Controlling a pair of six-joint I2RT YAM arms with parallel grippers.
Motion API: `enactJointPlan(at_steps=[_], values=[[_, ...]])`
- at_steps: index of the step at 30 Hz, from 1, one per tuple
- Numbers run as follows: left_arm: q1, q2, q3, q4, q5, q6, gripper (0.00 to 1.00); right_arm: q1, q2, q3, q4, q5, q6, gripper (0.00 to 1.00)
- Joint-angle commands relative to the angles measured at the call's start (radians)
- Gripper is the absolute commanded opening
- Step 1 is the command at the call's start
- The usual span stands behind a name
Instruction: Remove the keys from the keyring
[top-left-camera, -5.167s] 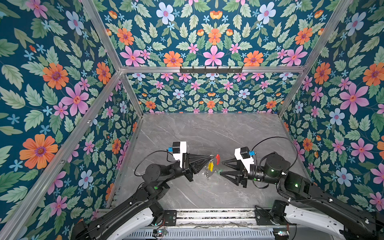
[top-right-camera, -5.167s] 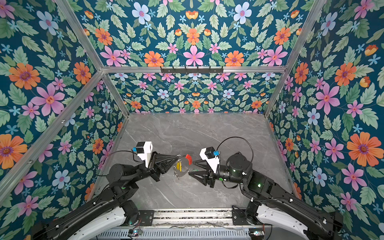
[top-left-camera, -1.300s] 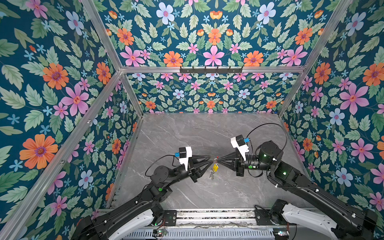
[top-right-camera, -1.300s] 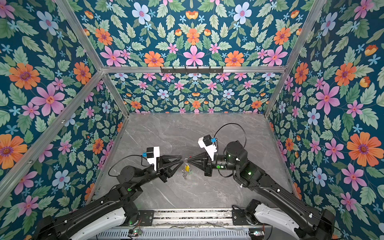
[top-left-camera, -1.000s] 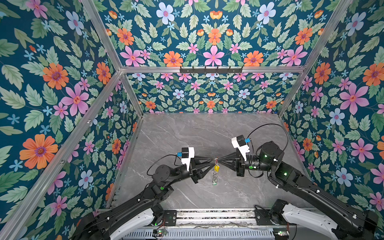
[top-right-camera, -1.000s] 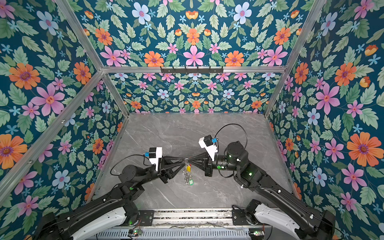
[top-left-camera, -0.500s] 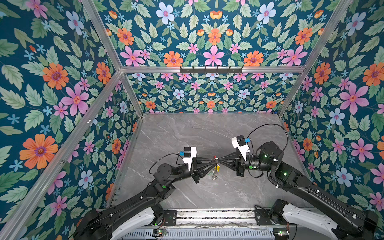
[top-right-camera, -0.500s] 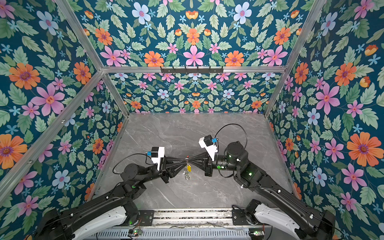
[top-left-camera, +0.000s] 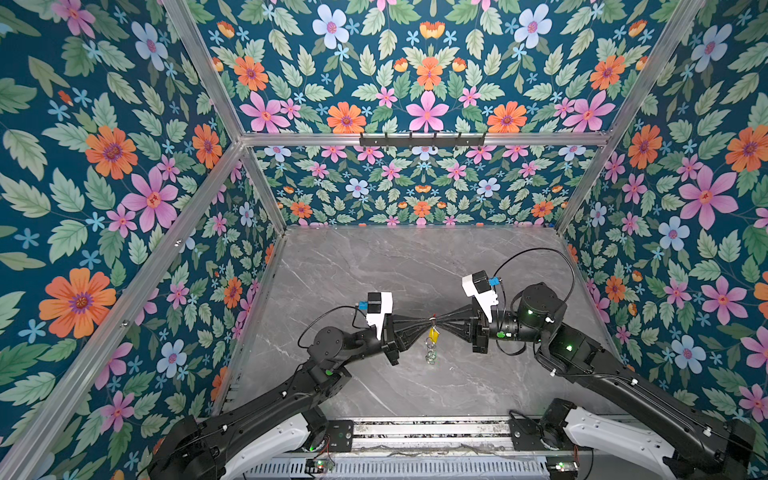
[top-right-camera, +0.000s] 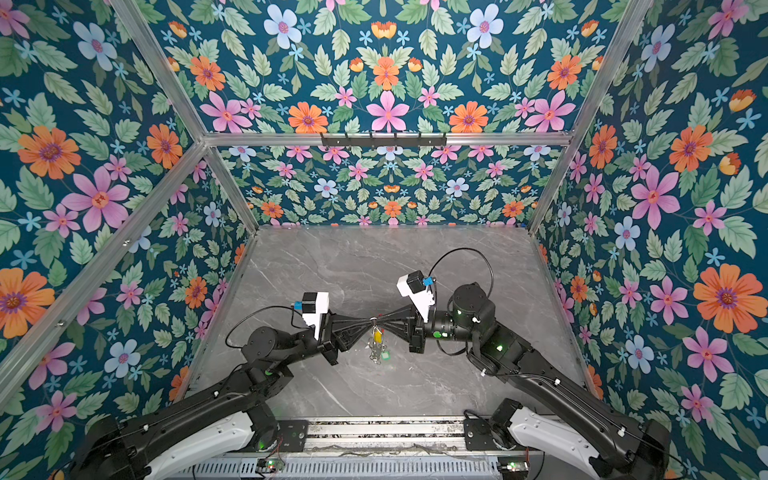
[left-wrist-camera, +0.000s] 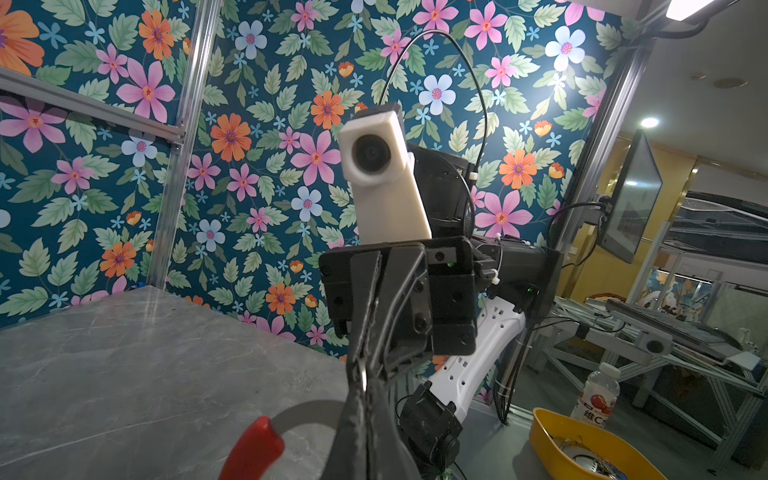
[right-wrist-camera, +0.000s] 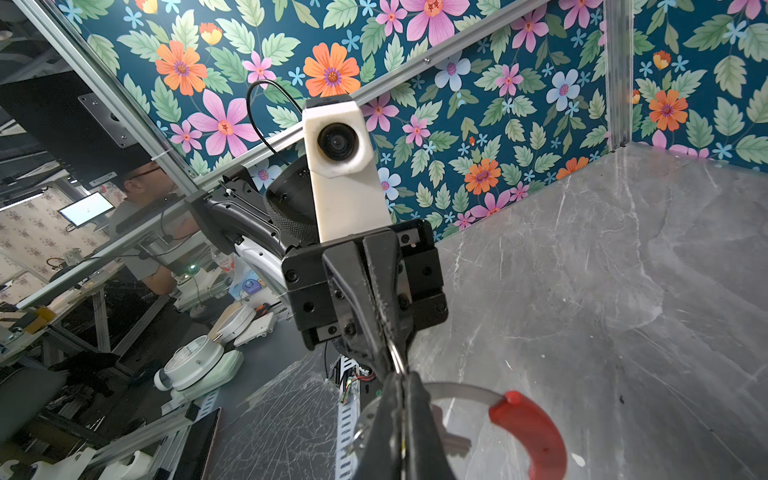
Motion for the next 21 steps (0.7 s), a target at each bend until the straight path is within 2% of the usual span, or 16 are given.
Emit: enactJointPlan(at_steps=[1, 2, 3, 6, 9, 12, 18, 21], values=[[0.000, -0.003, 0.014, 0.051, 0.019, 0.005, 0.00, 0.001, -0.002, -0.001, 0.036, 0.016, 0.007, 0.00], [0.000, -0.007, 0.014, 0.044, 0.013, 0.007, 0.00, 0.000, -0.006, -0.002, 0.031, 0.032, 0.005, 0.00], [0.000, -0.012, 0.015, 0.030, 0.008, 0.012, 0.00, 0.001, -0.012, -0.004, 0.020, 0.055, -0.001, 0.06], [-0.001, -0.031, 0.022, -0.034, -0.030, 0.041, 0.00, 0.001, -0.035, -0.013, -0.002, 0.128, -0.016, 0.31], [-0.006, -0.041, 0.025, -0.090, -0.084, 0.075, 0.00, 0.001, -0.061, -0.038, 0.011, 0.183, -0.014, 0.41], [-0.020, -0.047, 0.031, -0.144, -0.155, 0.119, 0.00, 0.001, -0.069, -0.059, 0.030, 0.208, -0.001, 0.45], [-0.084, -0.045, 0.064, -0.265, -0.359, 0.219, 0.00, 0.001, -0.042, -0.056, 0.006, 0.226, -0.009, 0.45], [-0.105, -0.052, 0.057, -0.268, -0.414, 0.251, 0.00, 0.001, -0.043, -0.065, 0.008, 0.240, -0.013, 0.45]])
